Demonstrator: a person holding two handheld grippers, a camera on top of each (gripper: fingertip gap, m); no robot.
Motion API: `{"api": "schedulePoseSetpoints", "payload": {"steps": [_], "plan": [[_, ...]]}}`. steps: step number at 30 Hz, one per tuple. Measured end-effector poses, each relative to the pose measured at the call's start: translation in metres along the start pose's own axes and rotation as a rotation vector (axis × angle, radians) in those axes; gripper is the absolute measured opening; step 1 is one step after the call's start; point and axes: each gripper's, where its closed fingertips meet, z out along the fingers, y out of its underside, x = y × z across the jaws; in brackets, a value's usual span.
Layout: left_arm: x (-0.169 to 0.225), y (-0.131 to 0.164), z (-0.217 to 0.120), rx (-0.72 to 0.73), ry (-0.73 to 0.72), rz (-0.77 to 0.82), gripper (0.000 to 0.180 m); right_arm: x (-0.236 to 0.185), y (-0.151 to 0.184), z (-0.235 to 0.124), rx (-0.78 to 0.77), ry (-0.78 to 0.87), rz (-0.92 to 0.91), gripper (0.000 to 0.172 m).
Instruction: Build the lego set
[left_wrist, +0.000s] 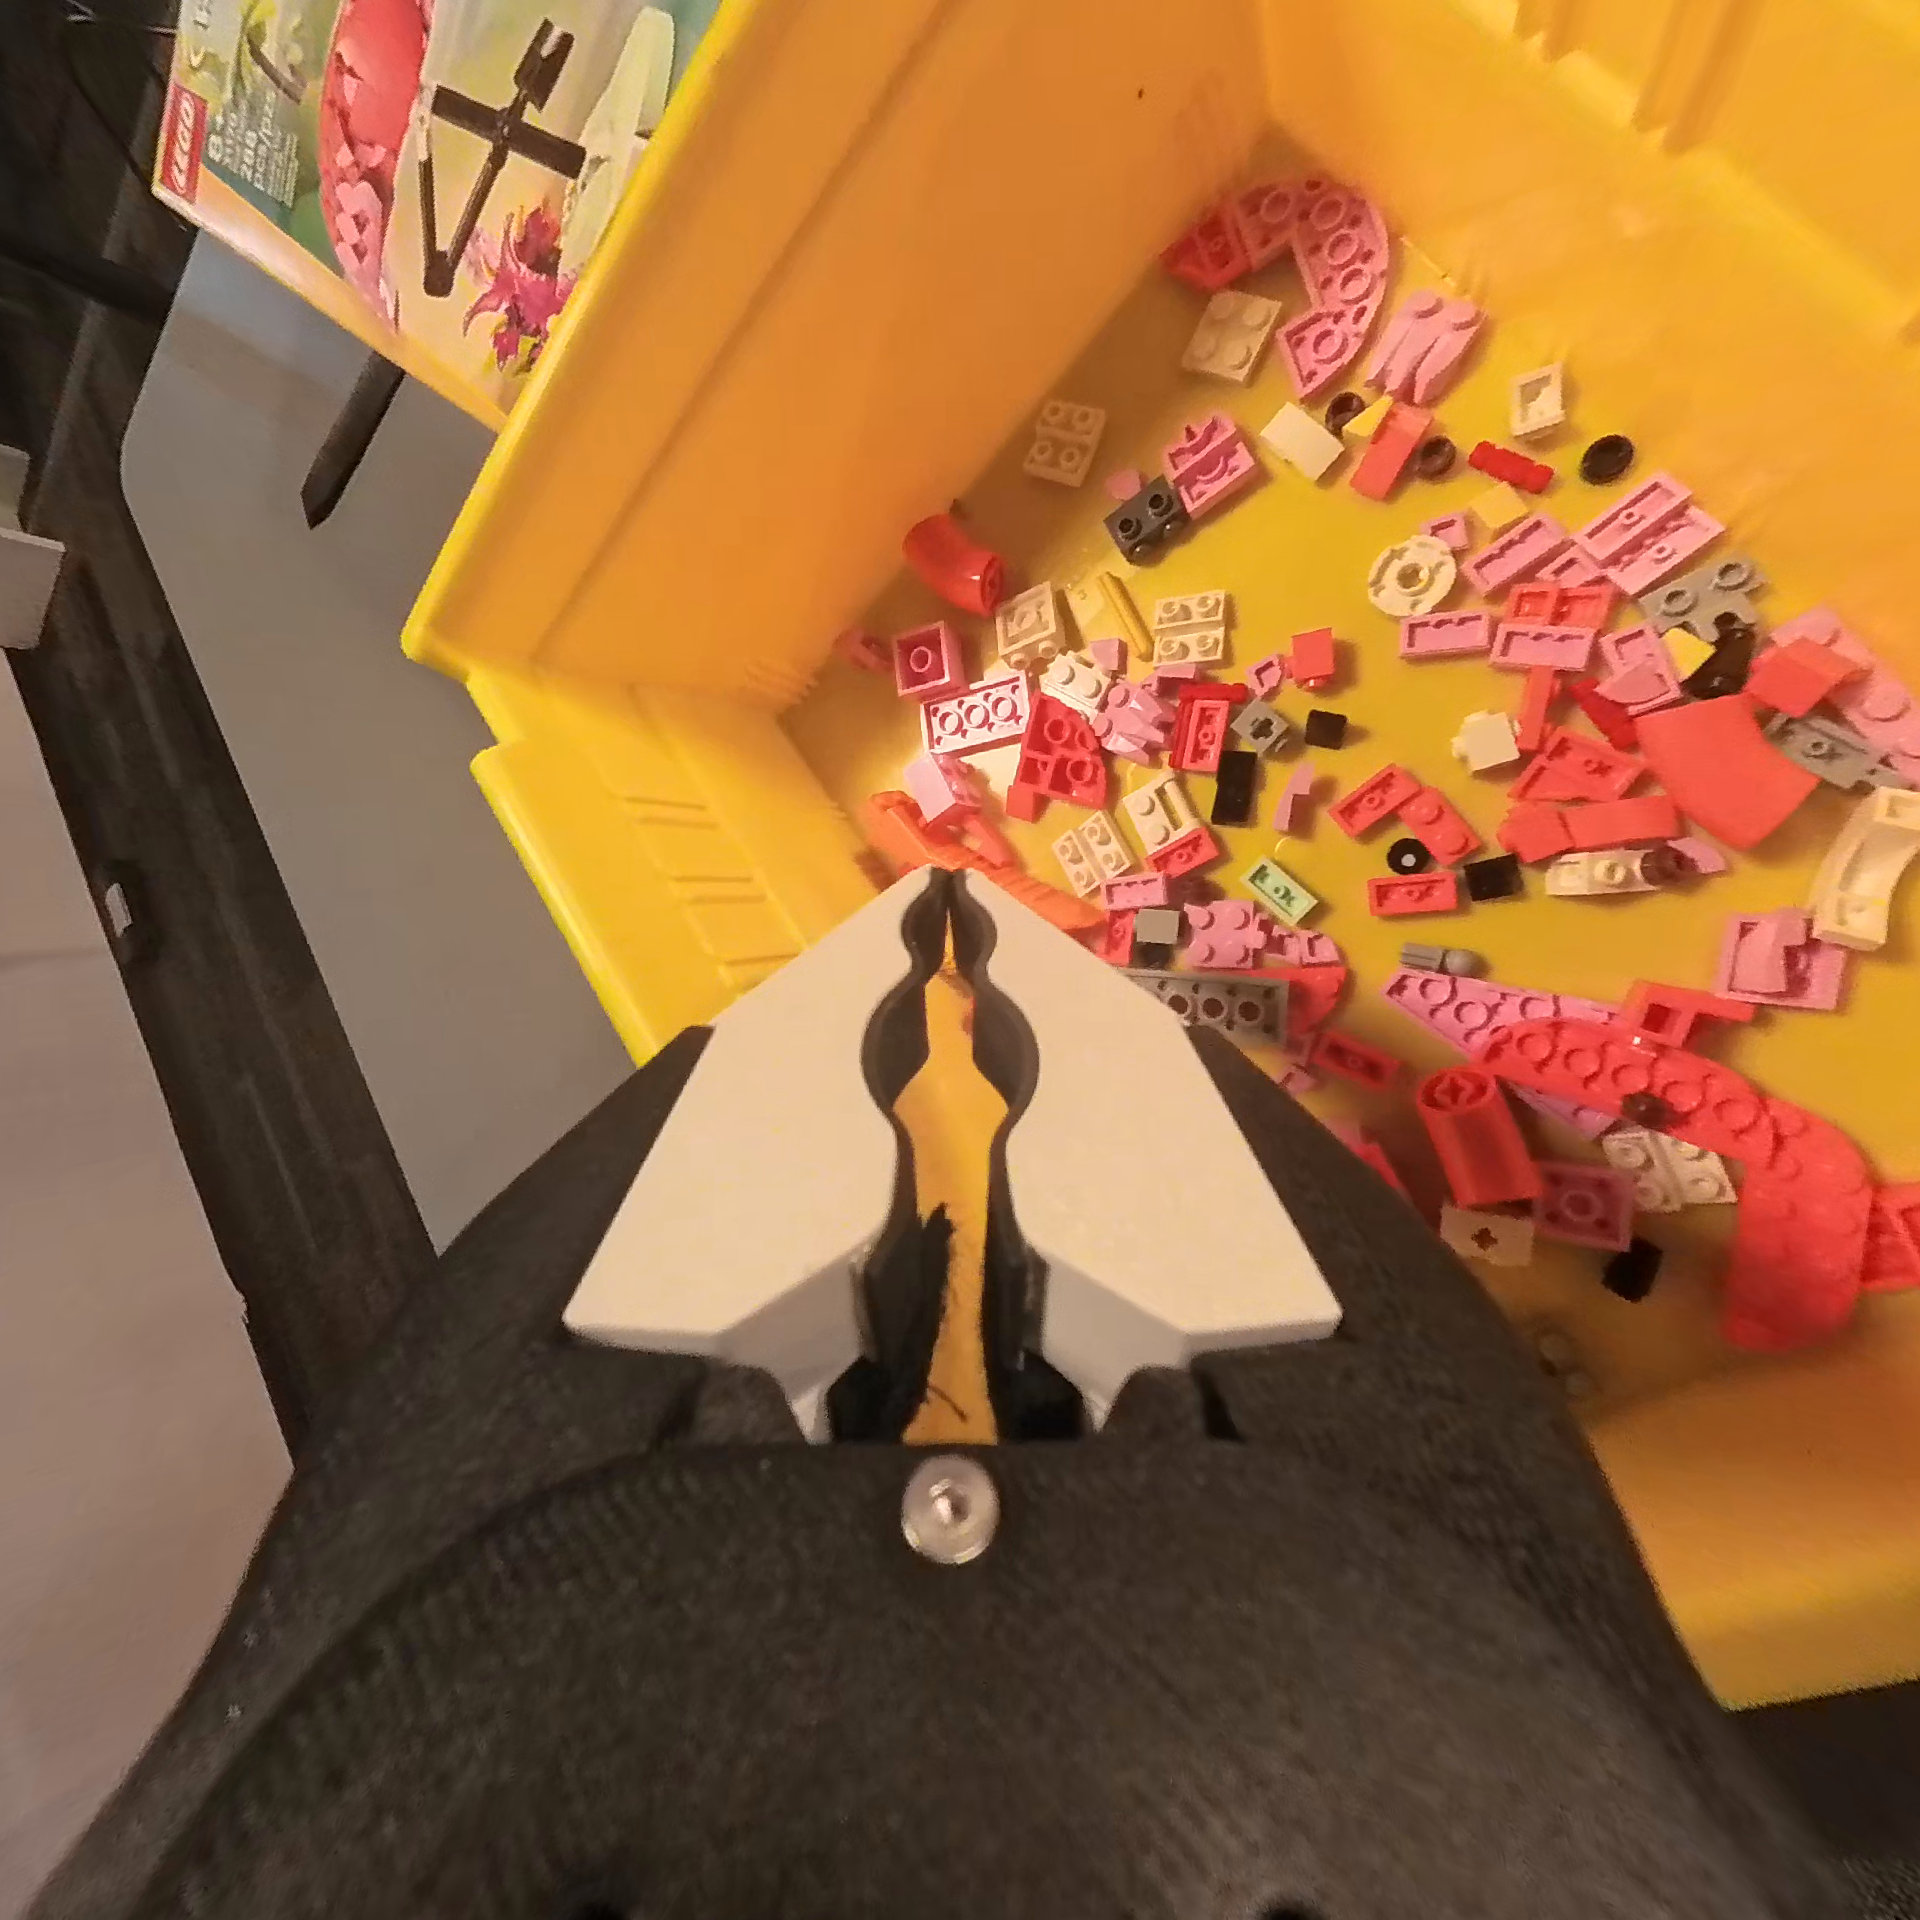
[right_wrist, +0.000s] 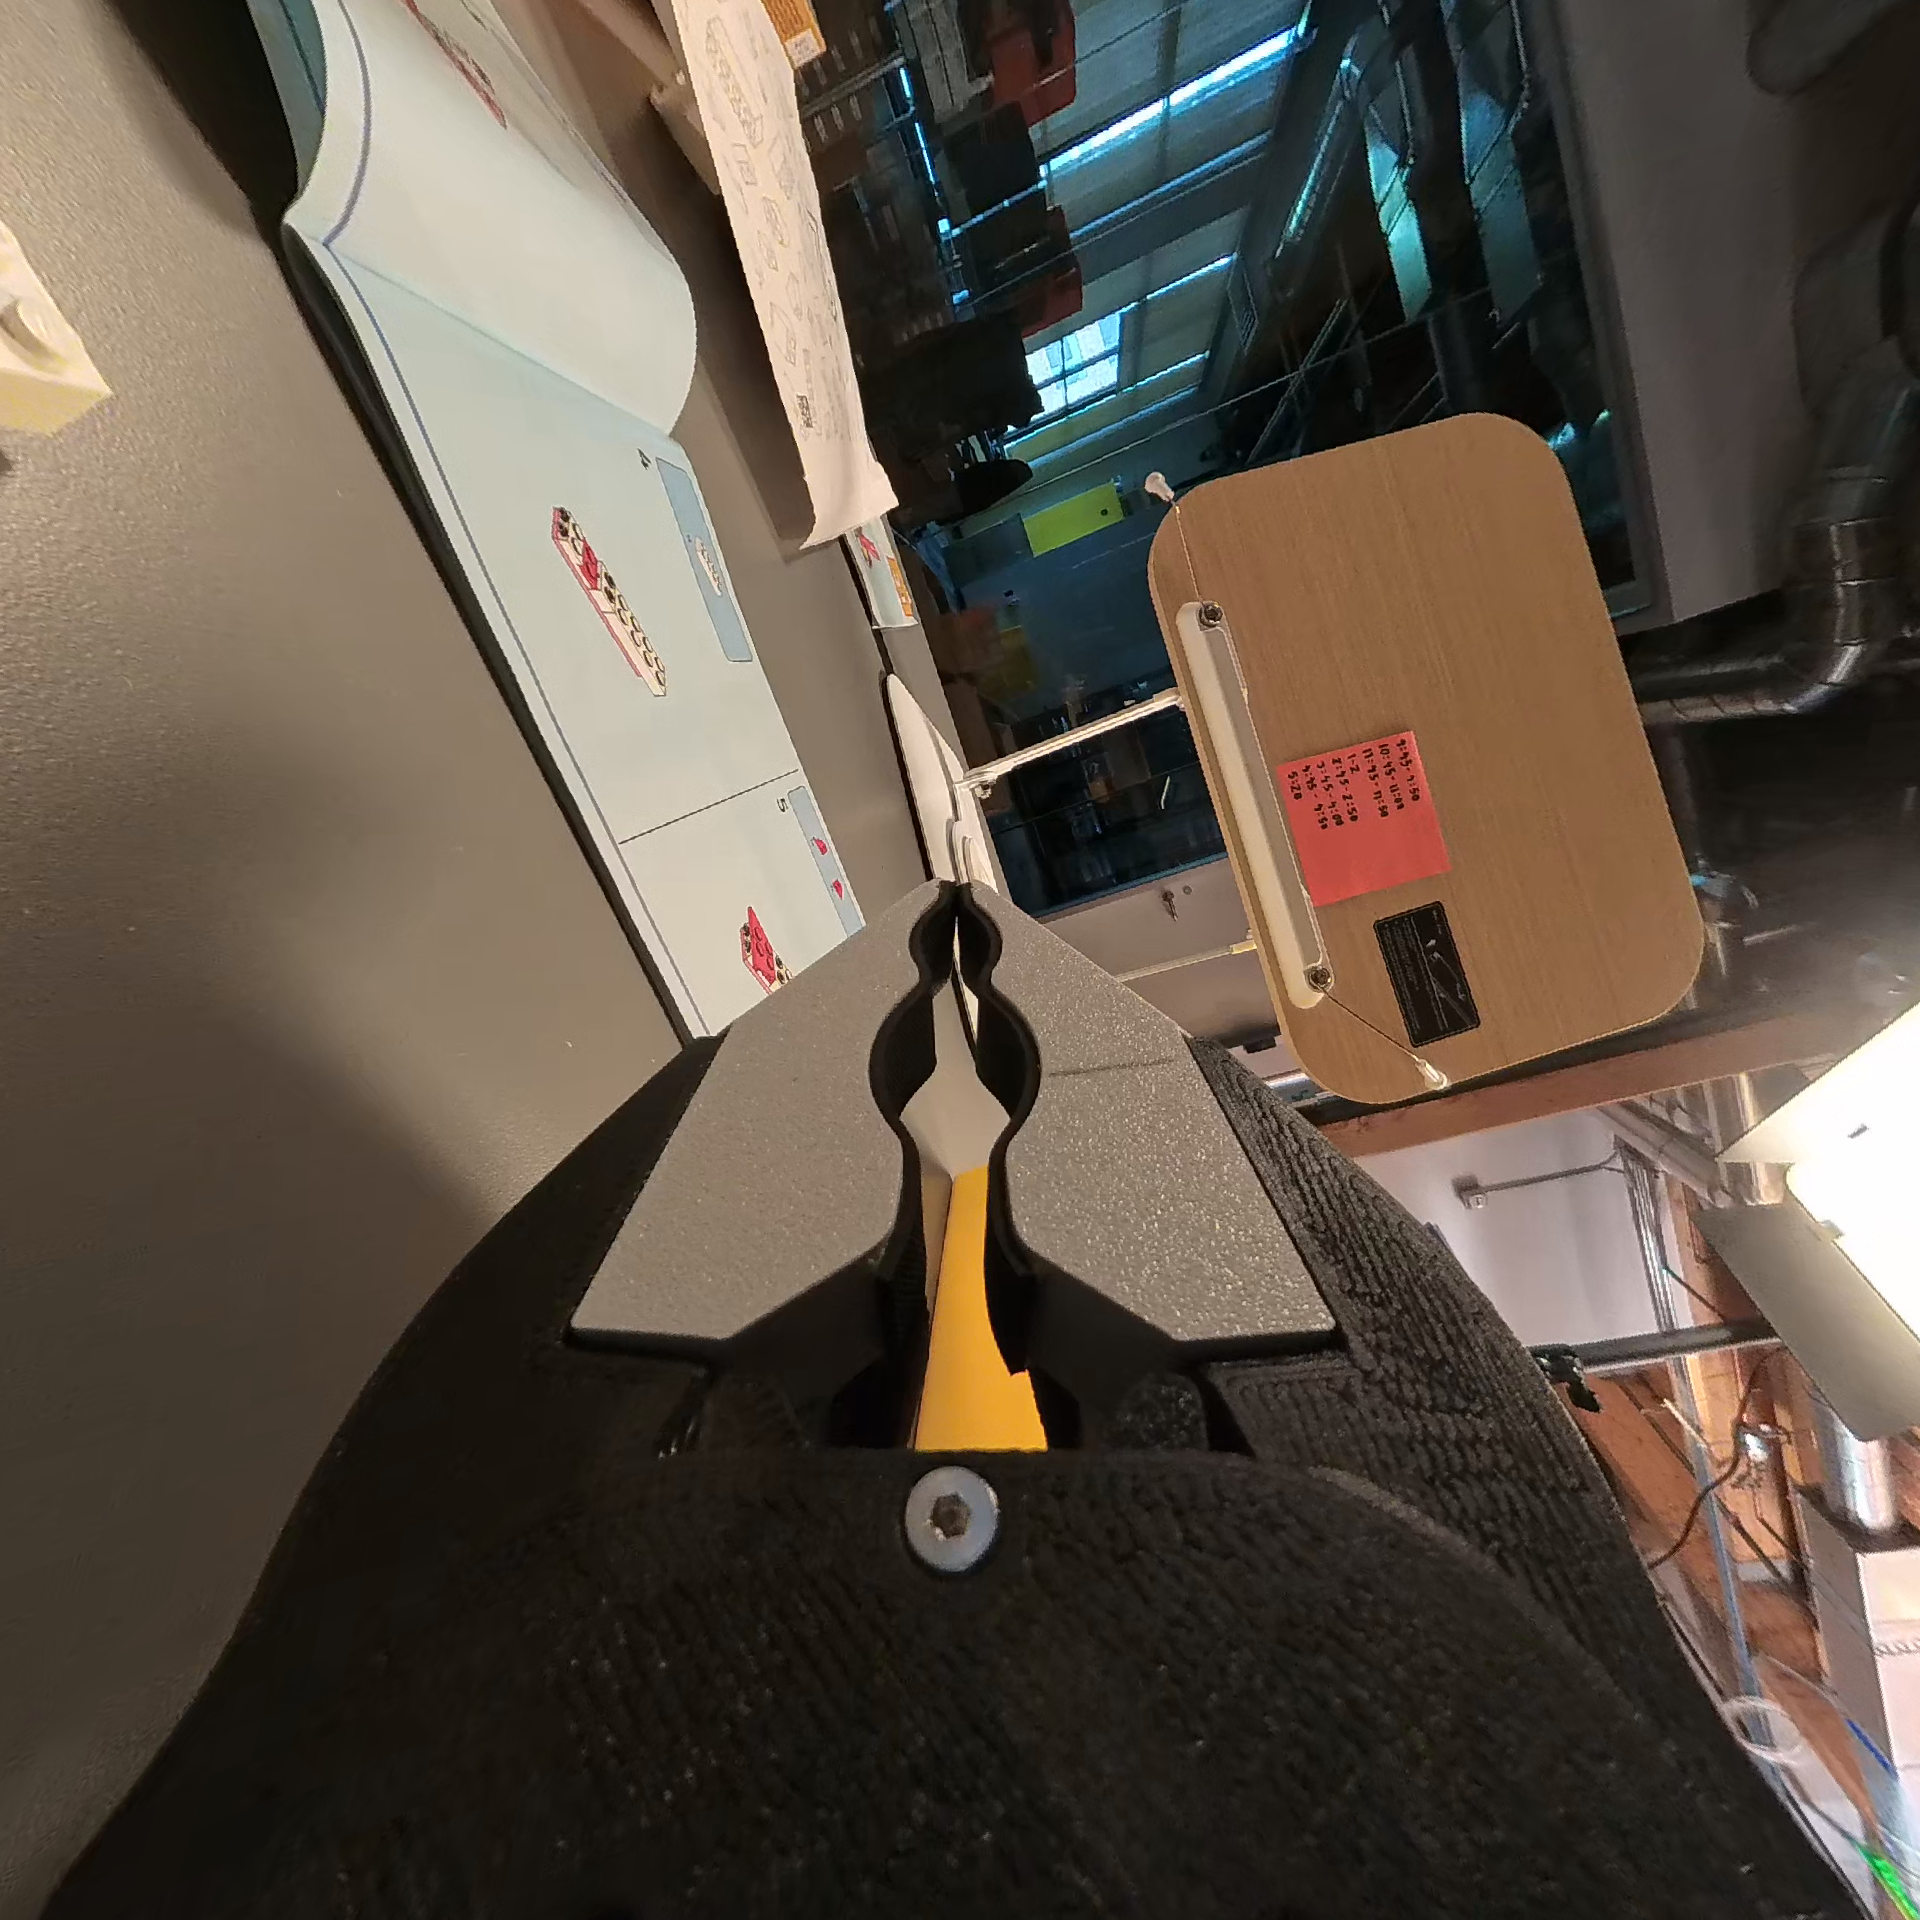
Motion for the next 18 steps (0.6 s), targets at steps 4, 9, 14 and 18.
{"api": "schedulePoseSetpoints", "payload": {"steps": [4,9,14,18], "plan": [[0.003,0.0,0.002,-0.003,0.01,0.005,0.0,0.0,0.0,0.0,0.0,-0.001,0.0,0.0],[0.007,-0.001,0.004,-0.005,0.023,0.013,0.0,0.0,0.0,0.0,-0.001,-0.002,-0.001,0.0],[0.013,0.001,0.005,-0.012,0.047,0.021,0.0,-0.001,0.0,0.0,-0.001,-0.003,-0.005,0.0],[0.047,0.002,-0.001,-0.022,0.238,0.03,0.0,-0.001,0.001,0.0,-0.003,-0.003,-0.005,0.0]]}}
